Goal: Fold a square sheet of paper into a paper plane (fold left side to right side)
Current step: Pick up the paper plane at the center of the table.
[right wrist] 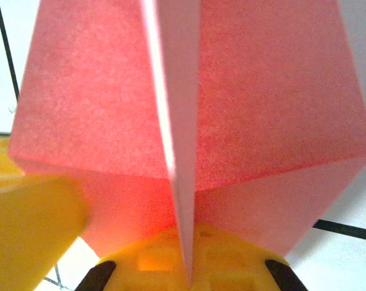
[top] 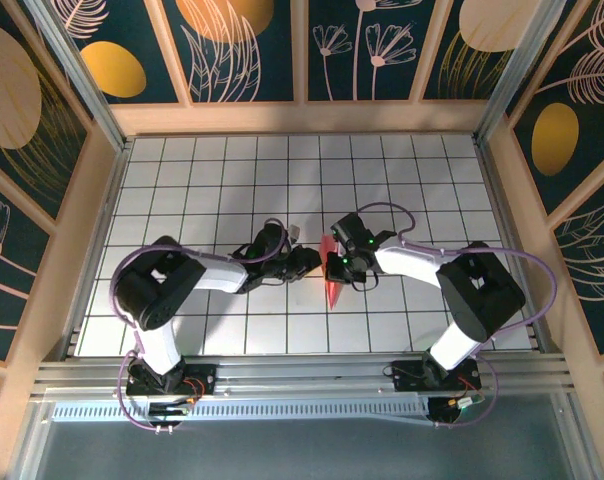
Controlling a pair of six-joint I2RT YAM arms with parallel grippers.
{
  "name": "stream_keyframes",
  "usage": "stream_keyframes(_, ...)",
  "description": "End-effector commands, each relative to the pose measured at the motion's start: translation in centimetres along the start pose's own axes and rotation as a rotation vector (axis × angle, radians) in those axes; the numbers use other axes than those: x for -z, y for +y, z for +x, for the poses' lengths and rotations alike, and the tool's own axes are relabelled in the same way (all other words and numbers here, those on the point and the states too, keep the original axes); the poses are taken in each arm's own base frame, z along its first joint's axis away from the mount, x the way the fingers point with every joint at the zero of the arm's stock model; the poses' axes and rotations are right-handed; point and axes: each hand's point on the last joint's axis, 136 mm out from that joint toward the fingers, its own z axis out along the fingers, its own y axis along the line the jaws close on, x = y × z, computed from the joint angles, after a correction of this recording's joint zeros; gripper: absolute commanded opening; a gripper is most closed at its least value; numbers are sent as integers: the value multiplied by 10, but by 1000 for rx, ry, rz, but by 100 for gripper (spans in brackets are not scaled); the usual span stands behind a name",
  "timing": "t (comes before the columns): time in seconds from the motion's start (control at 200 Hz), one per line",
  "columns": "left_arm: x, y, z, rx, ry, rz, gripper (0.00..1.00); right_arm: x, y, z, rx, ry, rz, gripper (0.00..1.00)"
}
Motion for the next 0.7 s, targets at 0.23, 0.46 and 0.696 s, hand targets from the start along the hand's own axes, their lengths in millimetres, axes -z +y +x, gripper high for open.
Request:
stream_keyframes(0.23, 97, -27, -53, -125, -313, -88, 43, 24, 4, -30, 55, -29, 131, 0)
stream_keyframes(0.46, 162, -27, -65, -227, -499, -230, 58, 27, 0, -78, 76, -24, 243, 0)
stream_keyframes(0.696, 200, -11, -60, -252, -594, -295, 69, 26, -1, -133, 74, -43, 307, 0)
